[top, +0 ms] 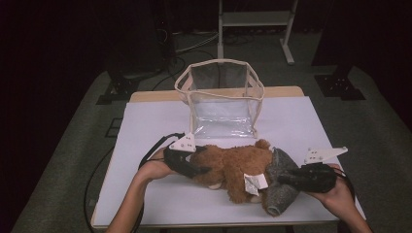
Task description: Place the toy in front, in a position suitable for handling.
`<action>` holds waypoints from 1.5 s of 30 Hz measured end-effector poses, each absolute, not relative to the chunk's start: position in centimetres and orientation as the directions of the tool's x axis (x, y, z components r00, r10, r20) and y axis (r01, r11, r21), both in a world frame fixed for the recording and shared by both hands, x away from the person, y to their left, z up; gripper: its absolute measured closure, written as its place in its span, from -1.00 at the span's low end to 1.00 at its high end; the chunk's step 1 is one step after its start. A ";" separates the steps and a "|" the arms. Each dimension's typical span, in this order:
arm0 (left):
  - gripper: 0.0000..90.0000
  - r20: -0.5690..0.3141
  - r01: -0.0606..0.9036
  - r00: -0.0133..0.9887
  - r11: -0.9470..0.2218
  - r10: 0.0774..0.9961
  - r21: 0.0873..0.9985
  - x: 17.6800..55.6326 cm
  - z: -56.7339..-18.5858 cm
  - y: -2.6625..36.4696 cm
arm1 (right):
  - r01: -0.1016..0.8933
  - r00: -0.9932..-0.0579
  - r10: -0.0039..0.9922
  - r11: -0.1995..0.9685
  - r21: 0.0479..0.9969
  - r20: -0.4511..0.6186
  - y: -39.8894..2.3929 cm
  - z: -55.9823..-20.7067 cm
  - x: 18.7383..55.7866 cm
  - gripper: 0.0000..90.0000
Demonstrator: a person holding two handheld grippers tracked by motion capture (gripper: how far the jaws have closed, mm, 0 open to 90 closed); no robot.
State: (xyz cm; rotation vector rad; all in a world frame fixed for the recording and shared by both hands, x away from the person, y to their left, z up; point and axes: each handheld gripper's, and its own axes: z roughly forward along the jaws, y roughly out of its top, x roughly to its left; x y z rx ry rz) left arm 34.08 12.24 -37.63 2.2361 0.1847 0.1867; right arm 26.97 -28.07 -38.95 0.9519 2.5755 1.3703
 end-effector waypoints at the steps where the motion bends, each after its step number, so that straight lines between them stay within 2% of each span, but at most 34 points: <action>1: -0.29 0.070 0.068 0.978 -0.615 0.198 0.786 34.0 -37.7 12.3 | 0.490 -0.802 0.560 0.414 0.767 0.210 -28.3 -38.9 26.8 0.58; 8: -0.27 0.086 0.041 0.982 -0.631 0.169 0.774 33.3 -37.6 12.4 | 0.446 -0.817 0.545 0.388 0.806 0.189 -28.4 -36.4 27.4 0.58; 12: -0.27 0.107 0.009 0.985 -0.652 0.138 0.758 32.6 -37.5 12.5 | 0.383 -0.846 0.515 0.404 0.830 0.140 -26.1 -33.9 29.6 0.58; 17: -0.27 0.115 -0.009 0.987 -0.663 0.116 0.749 32.1 -37.5 12.7 | 0.351 -0.866 0.488 0.429 0.832 0.114 -23.2 -33.1 31.7 0.58; 21: -0.28 0.117 -0.007 0.986 -0.673 0.118 0.740 31.8 -37.4 13.2 | 0.335 -0.886 0.455 0.493 0.803 0.091 -20.3 -34.5 32.4 0.57; 26: -0.52 0.076 0.020 0.989 -0.629 0.126 0.777 32.3 -36.9 13.5 | 0.362 -0.879 0.460 0.469 0.806 0.127 -20.6 -36.1 31.7 0.59; 31: -0.74 0.040 0.069 0.987 -0.626 0.157 0.777 33.4 -36.7 12.5 | 0.370 -0.881 0.447 0.440 0.818 0.157 -21.6 -36.7 30.2 0.59; 32: -0.73 0.001 0.090 0.989 -0.619 0.145 0.780 33.8 -37.0 12.0 | 0.360 -0.884 0.442 0.438 0.824 0.151 -21.7 -36.7 29.6 0.59; 34: -0.67 -0.010 0.092 0.991 -0.628 0.132 0.772 33.9 -37.2 11.8 | 0.357 -0.884 0.443 0.436 0.826 0.148 -21.7 -36.6 29.5 0.59; 37: -0.41 0.001 0.079 0.992 -0.638 0.124 0.766 33.6 -37.5 11.8 | 0.350 -0.881 0.453 0.433 0.831 0.135 -21.9 -36.5 29.3 0.58; 43: -0.37 0.011 0.057 0.995 -0.642 0.102 0.765 33.0 -37.6 12.6 | 0.350 -0.859 0.498 0.397 0.849 0.121 -23.3 -35.4 29.4 0.57; 45: -0.44 0.002 0.065 0.994 -0.630 0.105 0.774 33.0 -37.6 12.8 | 0.352 -0.858 0.499 0.402 0.845 0.120 -23.2 -35.6 29.3 0.57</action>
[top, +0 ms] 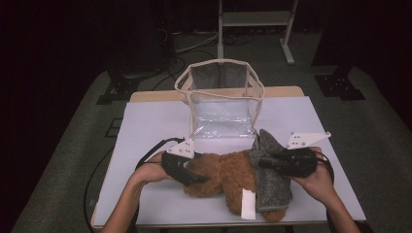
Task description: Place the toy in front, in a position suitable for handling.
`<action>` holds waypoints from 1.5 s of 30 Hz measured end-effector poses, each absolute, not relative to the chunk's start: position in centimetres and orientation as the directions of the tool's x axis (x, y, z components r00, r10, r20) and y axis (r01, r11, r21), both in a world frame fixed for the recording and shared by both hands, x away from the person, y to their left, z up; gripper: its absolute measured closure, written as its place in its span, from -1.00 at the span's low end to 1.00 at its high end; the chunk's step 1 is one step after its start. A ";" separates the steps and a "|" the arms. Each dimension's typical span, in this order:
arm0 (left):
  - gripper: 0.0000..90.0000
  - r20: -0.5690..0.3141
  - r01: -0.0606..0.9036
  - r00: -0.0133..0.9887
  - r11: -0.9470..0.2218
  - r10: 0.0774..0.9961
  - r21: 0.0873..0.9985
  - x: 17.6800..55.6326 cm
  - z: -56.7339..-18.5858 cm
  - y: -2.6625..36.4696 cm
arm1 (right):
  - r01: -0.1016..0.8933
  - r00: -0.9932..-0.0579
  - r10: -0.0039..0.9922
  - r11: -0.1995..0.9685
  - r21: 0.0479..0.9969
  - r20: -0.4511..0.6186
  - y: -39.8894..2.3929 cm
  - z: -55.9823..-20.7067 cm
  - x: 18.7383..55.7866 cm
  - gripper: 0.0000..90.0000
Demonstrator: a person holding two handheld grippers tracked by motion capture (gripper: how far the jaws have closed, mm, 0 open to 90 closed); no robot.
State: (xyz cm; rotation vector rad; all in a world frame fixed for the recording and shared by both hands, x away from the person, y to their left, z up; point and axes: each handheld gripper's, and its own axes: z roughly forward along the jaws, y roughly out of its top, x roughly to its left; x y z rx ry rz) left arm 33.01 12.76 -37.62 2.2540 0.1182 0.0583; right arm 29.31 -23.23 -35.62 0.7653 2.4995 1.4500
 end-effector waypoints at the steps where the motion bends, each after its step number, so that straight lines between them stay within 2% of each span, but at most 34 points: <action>1: -0.44 -0.003 0.071 0.994 -0.625 0.109 0.778 33.1 -37.6 12.8 | 0.353 -0.858 0.500 0.408 0.842 0.117 -23.1 -35.8 29.3 0.57; 3: -0.65 -0.011 0.085 0.992 -0.612 0.124 0.786 33.3 -37.7 12.9 | 0.360 -0.861 0.495 0.426 0.830 0.119 -22.7 -36.3 29.2 0.58; 4: -0.65 -0.013 0.093 0.991 -0.607 0.135 0.789 33.5 -37.8 12.9 | 0.360 -0.861 0.495 0.426 0.830 0.119 -22.7 -36.3 29.2 0.58; 5: -0.84 -0.039 0.128 0.987 -0.607 0.159 0.785 33.9 -38.1 12.7 | 0.365 -0.863 0.488 0.428 0.827 0.129 -22.7 -36.6 29.1 0.59; 6: -0.90 -0.039 0.128 0.987 -0.607 0.159 0.785 33.9 -38.1 12.7 | 0.365 -0.863 0.488 0.428 0.827 0.129 -22.7 -36.6 29.1 0.59; 10: -1.00 -0.115 0.176 0.984 -0.605 0.139 0.777 34.6 -39.2 11.8 | 0.385 -0.863 0.475 0.403 0.830 0.170 -23.0 -37.1 29.0 0.59; 14: -1.00 -0.127 0.173 0.985 -0.615 0.118 0.769 34.9 -39.6 10.4 | 0.397 -0.859 0.476 0.389 0.831 0.188 -23.5 -37.4 29.1 0.59; 15: -0.94 -0.117 0.166 0.986 -0.621 0.118 0.766 34.8 -39.6 10.0 | 0.404 -0.857 0.478 0.384 0.830 0.196 -23.6 -37.4 29.2 0.59; 16: -0.81 -0.101 0.152 0.988 -0.634 0.116 0.758 34.7 -39.5 9.8 | 0.405 -0.855 0.482 0.385 0.829 0.194 -23.7 -37.4 29.4 0.58; 17: -0.47 -0.055 0.122 0.991 -0.647 0.123 0.753 34.6 -39.0 9.7 | 0.412 -0.847 0.495 0.384 0.827 0.192 -24.0 -37.3 29.7 0.58; 18: -0.37 -0.055 0.122 0.991 -0.647 0.123 0.753 34.6 -39.0 9.7 | 0.412 -0.847 0.495 0.384 0.827 0.192 -24.0 -37.3 29.7 0.58; 19: -0.29 -0.015 0.099 0.991 -0.658 0.132 0.747 34.7 -38.4 9.6 | 0.424 -0.840 0.501 0.369 0.827 0.207 -24.3 -37.3 30.3 0.57; 20: -0.24 -0.015 0.099 0.991 -0.658 0.132 0.747 34.7 -38.4 9.6 | 0.428 -0.838 0.504 0.365 0.827 0.211 -24.5 -37.2 30.7 0.57; 21: -0.21 0.023 0.082 0.989 -0.660 0.148 0.746 34.8 -38.0 9.4 | 0.433 -0.836 0.504 0.359 0.827 0.219 -24.6 -37.1 31.1 0.57; 23: -0.17 0.039 0.083 0.985 -0.648 0.171 0.758 35.3 -37.6 9.5 | 0.443 -0.832 0.501 0.343 0.828 0.237 -24.8 -36.9 31.9 0.57; 31: -0.16 0.134 0.034 0.973 -0.686 0.190 0.727 37.1 -35.1 9.9 | 0.443 -0.838 0.486 0.341 0.829 0.248 -23.5 -35.4 35.8 0.57; 36: -0.18 0.155 0.026 0.968 -0.693 0.197 0.720 36.9 -34.9 10.8 | 0.429 -0.852 0.469 0.367 0.825 0.235 -21.7 -34.9 37.6 0.56; 38: -0.19 0.177 0.013 0.964 -0.700 0.198 0.714 35.8 -34.9 11.9 | 0.421 -0.862 0.453 0.392 0.818 0.227 -20.9 -35.4 37.4 0.56; 41: -0.27 0.164 0.017 0.968 -0.699 0.192 0.715 34.0 -35.6 12.7 | 0.409 -0.878 0.412 0.386 0.827 0.243 -20.3 -36.2 36.2 0.56; 45: -0.55 0.138 0.002 0.980 -0.704 0.143 0.710 32.3 -36.7 13.6 | 0.368 -0.905 0.358 0.391 0.844 0.229 -19.2 -36.7 33.7 0.57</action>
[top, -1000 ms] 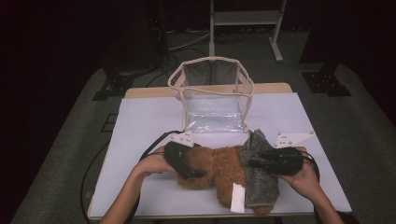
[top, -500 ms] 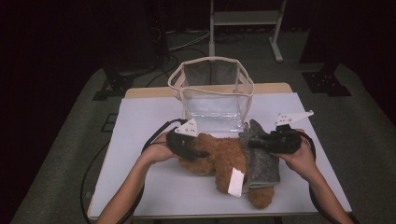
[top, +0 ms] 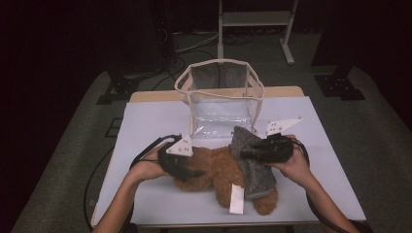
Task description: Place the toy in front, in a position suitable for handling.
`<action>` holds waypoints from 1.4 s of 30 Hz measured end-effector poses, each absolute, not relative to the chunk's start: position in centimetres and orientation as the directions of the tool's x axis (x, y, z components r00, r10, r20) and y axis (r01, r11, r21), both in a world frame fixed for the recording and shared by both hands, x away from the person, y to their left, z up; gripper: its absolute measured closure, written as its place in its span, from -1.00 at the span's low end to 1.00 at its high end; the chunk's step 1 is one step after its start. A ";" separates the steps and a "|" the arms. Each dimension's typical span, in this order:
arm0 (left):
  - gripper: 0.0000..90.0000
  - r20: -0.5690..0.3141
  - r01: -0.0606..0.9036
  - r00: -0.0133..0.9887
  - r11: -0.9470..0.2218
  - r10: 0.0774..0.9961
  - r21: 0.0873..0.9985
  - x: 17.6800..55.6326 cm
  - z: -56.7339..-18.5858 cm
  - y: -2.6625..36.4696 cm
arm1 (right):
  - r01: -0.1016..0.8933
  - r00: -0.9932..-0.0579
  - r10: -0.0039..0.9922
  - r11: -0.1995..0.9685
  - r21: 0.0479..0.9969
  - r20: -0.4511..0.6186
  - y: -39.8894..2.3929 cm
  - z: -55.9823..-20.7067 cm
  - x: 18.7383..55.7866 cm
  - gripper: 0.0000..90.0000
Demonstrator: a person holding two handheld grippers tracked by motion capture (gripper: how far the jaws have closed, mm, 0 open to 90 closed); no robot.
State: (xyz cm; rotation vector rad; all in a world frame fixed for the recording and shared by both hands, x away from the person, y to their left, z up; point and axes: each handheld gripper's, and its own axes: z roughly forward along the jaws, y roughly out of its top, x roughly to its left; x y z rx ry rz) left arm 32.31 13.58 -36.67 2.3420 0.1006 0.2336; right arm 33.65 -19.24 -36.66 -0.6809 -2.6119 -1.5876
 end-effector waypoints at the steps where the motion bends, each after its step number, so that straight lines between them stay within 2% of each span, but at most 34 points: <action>1: -0.63 0.138 0.002 0.980 -0.704 0.143 0.710 32.3 -36.7 13.6 | 0.352 -0.913 0.345 0.401 0.846 0.217 -18.9 -36.7 32.9 0.57; 4: -0.87 0.049 0.062 0.987 -0.647 0.153 0.760 32.8 -37.6 14.1 | 0.307 -0.926 0.337 0.422 0.853 0.167 -18.1 -36.6 31.2 0.57; 7: -1.00 0.039 0.061 0.990 -0.655 0.138 0.753 33.0 -38.4 13.5 | 0.295 -0.928 0.343 0.432 0.852 0.147 -18.1 -36.2 30.4 0.57; 10: -1.00 0.012 0.085 0.990 -0.648 0.144 0.757 33.4 -39.6 13.0 | 0.292 -0.923 0.359 0.420 0.859 0.139 -18.8 -35.6 30.0 0.55; 17: -1.00 0.016 0.085 0.988 -0.640 0.151 0.764 33.4 -39.6 13.5 | 0.322 -0.897 0.418 0.394 0.861 0.144 -21.8 -35.3 29.0 0.55; 24: -1.00 0.001 0.135 0.976 -0.616 0.216 0.776 33.7 -38.9 14.8 | 0.414 -0.852 0.478 0.368 0.832 0.212 -25.0 -37.9 28.0 0.54; 29: -1.00 -0.025 0.159 0.975 -0.617 0.220 0.771 33.9 -39.3 15.1 | 0.453 -0.840 0.481 0.366 0.813 0.252 -25.2 -38.9 28.4 0.54; 30: -0.89 -0.027 0.158 0.976 -0.620 0.214 0.769 33.8 -39.5 15.1 | 0.465 -0.840 0.470 0.366 0.806 0.272 -24.6 -39.3 28.9 0.53; 31: -0.89 -0.022 0.149 0.978 -0.625 0.206 0.766 33.6 -39.6 15.1 | 0.465 -0.840 0.470 0.366 0.806 0.272 -24.6 -39.3 28.9 0.53; 32: -0.71 0.011 0.115 0.981 -0.636 0.192 0.763 33.1 -39.7 15.4 | 0.472 -0.844 0.452 0.372 0.800 0.288 -23.8 -39.6 29.6 0.53; 34: -0.63 0.025 0.108 0.981 -0.643 0.194 0.759 32.7 -39.7 15.9 | 0.468 -0.853 0.430 0.375 0.801 0.297 -22.9 -39.7 30.5 0.53; 37: -0.58 0.036 0.103 0.978 -0.631 0.204 0.769 32.3 -39.9 16.5 | 0.466 -0.855 0.417 0.355 0.810 0.309 -22.3 -39.2 31.5 0.54; 42: -0.56 0.047 0.107 0.971 -0.605 0.233 0.789 31.6 -40.5 17.6 | 0.420 -0.888 0.354 0.360 0.833 0.294 -19.5 -36.2 34.4 0.56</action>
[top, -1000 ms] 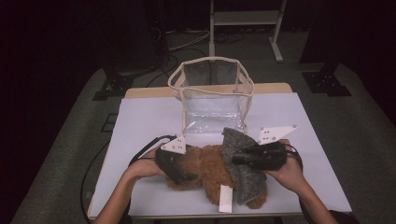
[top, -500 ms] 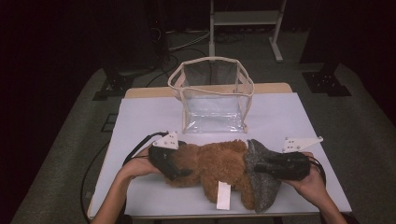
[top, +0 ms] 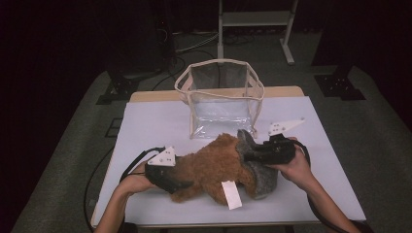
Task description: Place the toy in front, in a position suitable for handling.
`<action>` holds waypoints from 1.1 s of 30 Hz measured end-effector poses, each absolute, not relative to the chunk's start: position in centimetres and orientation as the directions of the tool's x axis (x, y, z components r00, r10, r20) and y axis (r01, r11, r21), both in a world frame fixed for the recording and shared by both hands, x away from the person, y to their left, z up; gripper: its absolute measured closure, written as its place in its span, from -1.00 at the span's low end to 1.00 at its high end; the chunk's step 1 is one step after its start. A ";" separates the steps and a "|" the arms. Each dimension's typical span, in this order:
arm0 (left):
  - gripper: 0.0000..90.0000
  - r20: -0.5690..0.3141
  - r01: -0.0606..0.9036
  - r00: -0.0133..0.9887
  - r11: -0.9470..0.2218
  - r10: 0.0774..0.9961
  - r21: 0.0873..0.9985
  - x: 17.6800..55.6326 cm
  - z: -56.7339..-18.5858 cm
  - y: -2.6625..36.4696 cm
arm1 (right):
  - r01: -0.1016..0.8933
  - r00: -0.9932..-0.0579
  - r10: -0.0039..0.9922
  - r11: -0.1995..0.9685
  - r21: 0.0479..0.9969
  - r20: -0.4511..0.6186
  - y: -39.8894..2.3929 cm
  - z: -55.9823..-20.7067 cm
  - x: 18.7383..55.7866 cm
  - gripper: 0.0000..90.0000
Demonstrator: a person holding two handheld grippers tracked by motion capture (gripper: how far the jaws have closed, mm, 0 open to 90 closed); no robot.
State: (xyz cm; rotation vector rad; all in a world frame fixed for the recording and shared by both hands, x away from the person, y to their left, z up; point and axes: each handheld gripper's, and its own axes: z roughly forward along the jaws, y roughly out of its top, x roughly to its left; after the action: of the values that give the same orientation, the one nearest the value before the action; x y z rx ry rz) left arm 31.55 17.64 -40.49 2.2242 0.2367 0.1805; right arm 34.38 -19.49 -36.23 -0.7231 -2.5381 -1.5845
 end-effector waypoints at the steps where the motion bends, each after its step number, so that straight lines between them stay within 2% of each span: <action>1: -0.55 0.047 0.109 0.970 -0.602 0.237 0.791 31.4 -40.6 17.8 | 0.406 -0.895 0.346 0.373 0.835 0.281 -18.9 -35.7 34.7 0.56; 6: -0.55 0.050 0.103 0.970 -0.591 0.237 0.800 30.7 -40.8 18.9 | 0.350 -0.925 0.295 0.421 0.837 0.238 -17.0 -33.9 35.4 0.56; 11: -0.61 0.046 0.105 0.970 -0.581 0.238 0.807 30.6 -40.7 19.0 | 0.325 -0.933 0.305 0.474 0.818 0.193 -17.6 -34.4 34.6 0.56; 13: -0.69 0.037 0.107 0.973 -0.581 0.229 0.807 30.7 -40.5 18.6 | 0.355 -0.923 0.308 0.456 0.816 0.229 -18.9 -35.4 34.0 0.55; 16: -0.69 0.047 0.090 0.977 -0.595 0.210 0.799 30.8 -40.0 18.0 | 0.416 -0.891 0.339 0.348 0.840 0.301 -22.2 -37.1 32.9 0.55; 17: -0.69 0.052 0.081 0.978 -0.599 0.201 0.796 30.8 -39.8 17.7 | 0.416 -0.891 0.339 0.348 0.840 0.301 -22.2 -37.1 32.9 0.55; 20: -0.71 0.089 0.044 0.981 -0.649 0.170 0.759 30.8 -38.7 16.5 | 0.449 -0.867 0.353 0.251 0.857 0.351 -24.1 -37.9 32.3 0.55; 25: -0.74 0.116 0.020 0.981 -0.679 0.154 0.734 31.1 -37.5 15.4 | 0.445 -0.875 0.336 0.275 0.852 0.349 -23.2 -38.4 31.8 0.55; 33: -0.79 0.146 -0.050 0.983 -0.611 0.108 0.790 31.5 -34.5 11.9 | 0.450 -0.874 0.329 0.265 0.853 0.358 -23.6 -38.4 31.4 0.54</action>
State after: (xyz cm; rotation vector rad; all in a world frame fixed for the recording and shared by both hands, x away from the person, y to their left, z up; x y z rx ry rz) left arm 31.53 11.87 -34.45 2.2176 0.0404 0.2231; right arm 31.39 -23.58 -38.43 -0.7451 -2.4102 -1.6831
